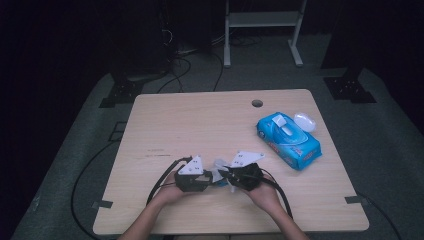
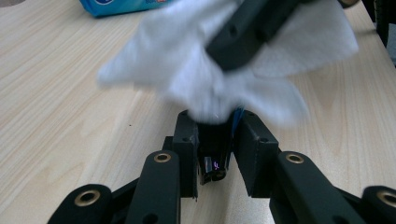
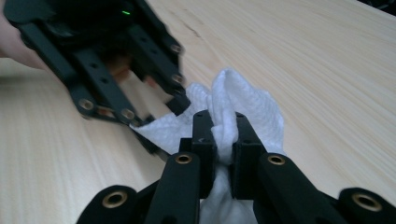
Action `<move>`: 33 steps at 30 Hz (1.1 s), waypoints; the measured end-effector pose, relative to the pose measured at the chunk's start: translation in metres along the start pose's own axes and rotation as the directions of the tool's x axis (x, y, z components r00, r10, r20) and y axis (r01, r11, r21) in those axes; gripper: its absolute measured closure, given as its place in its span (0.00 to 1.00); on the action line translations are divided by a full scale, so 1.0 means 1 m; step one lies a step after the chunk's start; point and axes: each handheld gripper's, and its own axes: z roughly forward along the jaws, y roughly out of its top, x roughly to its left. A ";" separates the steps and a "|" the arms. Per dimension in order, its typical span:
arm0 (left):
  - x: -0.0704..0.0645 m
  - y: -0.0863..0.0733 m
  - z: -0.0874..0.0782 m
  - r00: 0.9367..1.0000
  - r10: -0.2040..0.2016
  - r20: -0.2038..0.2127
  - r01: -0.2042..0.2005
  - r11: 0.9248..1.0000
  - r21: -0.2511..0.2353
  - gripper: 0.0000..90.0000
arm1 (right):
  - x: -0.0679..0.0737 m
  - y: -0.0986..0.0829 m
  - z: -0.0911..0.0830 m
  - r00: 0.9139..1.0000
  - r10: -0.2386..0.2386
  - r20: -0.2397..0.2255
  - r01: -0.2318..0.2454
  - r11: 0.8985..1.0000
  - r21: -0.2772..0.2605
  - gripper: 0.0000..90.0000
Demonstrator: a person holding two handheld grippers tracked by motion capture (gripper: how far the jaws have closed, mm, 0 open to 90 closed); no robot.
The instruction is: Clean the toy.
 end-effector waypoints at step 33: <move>0.001 0.001 0.004 1.000 -0.011 0.015 0.011 1.000 -0.001 0.79 | -0.037 -0.027 -0.038 0.987 0.081 0.140 -0.080 0.997 -0.009 0.91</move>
